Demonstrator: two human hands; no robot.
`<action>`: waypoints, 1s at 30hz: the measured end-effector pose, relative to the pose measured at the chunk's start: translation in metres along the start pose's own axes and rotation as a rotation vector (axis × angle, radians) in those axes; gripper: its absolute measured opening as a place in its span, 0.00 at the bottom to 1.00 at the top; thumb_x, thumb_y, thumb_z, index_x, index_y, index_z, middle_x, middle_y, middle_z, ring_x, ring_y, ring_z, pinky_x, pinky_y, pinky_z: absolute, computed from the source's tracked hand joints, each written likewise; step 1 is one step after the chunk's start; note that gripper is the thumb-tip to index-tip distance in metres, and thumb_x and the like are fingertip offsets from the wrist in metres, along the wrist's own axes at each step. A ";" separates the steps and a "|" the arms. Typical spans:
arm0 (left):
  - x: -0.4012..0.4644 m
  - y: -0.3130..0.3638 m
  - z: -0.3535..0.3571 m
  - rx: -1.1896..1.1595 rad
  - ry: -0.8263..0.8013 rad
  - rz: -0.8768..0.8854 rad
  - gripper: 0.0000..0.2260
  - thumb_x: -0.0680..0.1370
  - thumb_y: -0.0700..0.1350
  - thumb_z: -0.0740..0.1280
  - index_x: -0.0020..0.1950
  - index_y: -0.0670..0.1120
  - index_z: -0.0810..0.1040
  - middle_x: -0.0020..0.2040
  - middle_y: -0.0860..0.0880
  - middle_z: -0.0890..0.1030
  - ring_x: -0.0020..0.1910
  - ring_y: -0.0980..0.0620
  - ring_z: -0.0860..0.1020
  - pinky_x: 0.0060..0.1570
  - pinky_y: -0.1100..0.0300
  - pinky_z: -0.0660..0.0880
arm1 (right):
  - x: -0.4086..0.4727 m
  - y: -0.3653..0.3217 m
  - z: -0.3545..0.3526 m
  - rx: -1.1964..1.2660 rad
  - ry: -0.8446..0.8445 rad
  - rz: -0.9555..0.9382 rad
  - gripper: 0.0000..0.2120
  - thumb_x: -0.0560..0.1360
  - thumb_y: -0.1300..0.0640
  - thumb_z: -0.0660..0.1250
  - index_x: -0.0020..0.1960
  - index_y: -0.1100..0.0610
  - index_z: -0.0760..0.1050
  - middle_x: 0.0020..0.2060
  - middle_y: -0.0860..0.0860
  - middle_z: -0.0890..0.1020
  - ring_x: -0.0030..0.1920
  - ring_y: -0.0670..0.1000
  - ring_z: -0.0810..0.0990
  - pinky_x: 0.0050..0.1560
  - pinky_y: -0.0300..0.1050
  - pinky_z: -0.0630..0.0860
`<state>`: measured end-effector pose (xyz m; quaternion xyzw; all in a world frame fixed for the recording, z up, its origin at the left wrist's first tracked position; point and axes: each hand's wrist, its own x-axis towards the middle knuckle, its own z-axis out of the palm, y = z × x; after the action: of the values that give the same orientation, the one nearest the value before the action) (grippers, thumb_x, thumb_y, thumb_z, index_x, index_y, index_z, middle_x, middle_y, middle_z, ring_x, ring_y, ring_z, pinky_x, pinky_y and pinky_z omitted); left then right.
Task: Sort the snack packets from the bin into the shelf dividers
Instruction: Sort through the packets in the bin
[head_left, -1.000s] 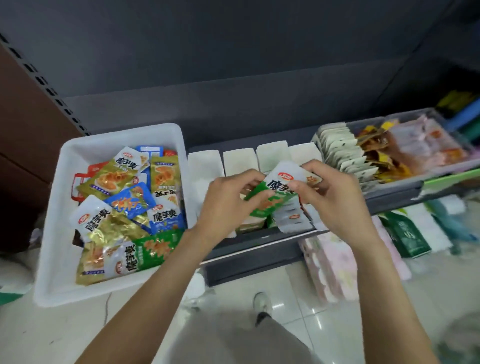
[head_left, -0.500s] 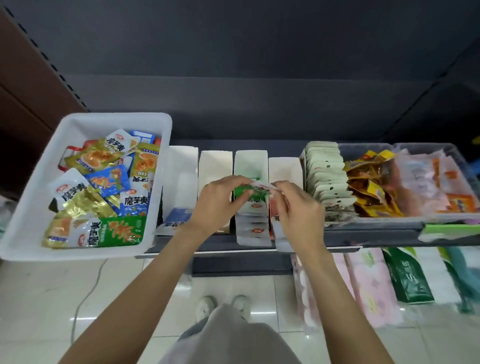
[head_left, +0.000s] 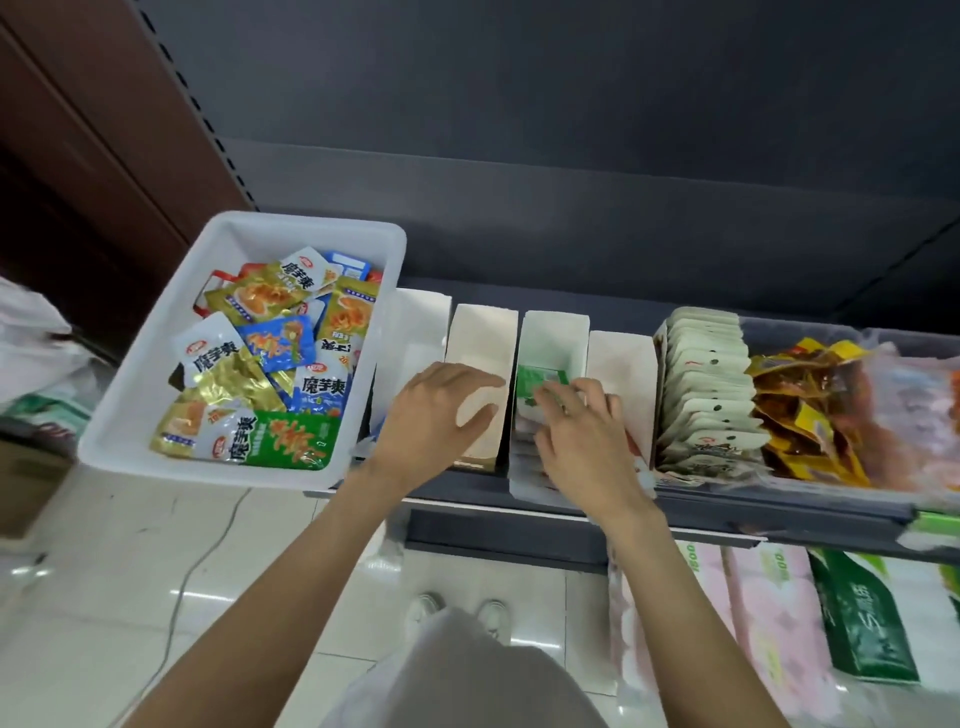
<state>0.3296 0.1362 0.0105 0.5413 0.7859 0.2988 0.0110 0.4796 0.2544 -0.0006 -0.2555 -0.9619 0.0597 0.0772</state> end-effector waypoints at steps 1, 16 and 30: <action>-0.005 -0.004 -0.012 -0.026 0.073 -0.033 0.11 0.76 0.50 0.64 0.56 0.49 0.80 0.50 0.53 0.82 0.49 0.56 0.78 0.50 0.64 0.73 | 0.000 -0.008 -0.007 0.110 0.035 0.004 0.15 0.76 0.59 0.61 0.62 0.57 0.75 0.59 0.53 0.79 0.60 0.57 0.73 0.57 0.52 0.71; -0.089 -0.196 -0.129 0.210 -0.233 -0.771 0.19 0.71 0.51 0.72 0.60 0.50 0.75 0.54 0.45 0.77 0.52 0.42 0.77 0.50 0.53 0.72 | 0.115 -0.213 0.032 0.351 -0.379 -0.301 0.17 0.75 0.51 0.68 0.62 0.54 0.75 0.57 0.52 0.80 0.56 0.53 0.77 0.52 0.49 0.75; -0.074 -0.227 -0.143 -0.358 0.156 -0.550 0.17 0.72 0.44 0.74 0.58 0.50 0.76 0.51 0.56 0.79 0.46 0.58 0.78 0.43 0.65 0.75 | 0.125 -0.235 0.048 0.695 -0.168 0.212 0.08 0.76 0.52 0.67 0.49 0.57 0.77 0.41 0.47 0.79 0.42 0.49 0.77 0.41 0.43 0.70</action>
<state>0.1201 -0.0460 -0.0041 0.2739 0.8361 0.4583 0.1260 0.2509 0.1111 0.0033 -0.3065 -0.8554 0.4110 0.0736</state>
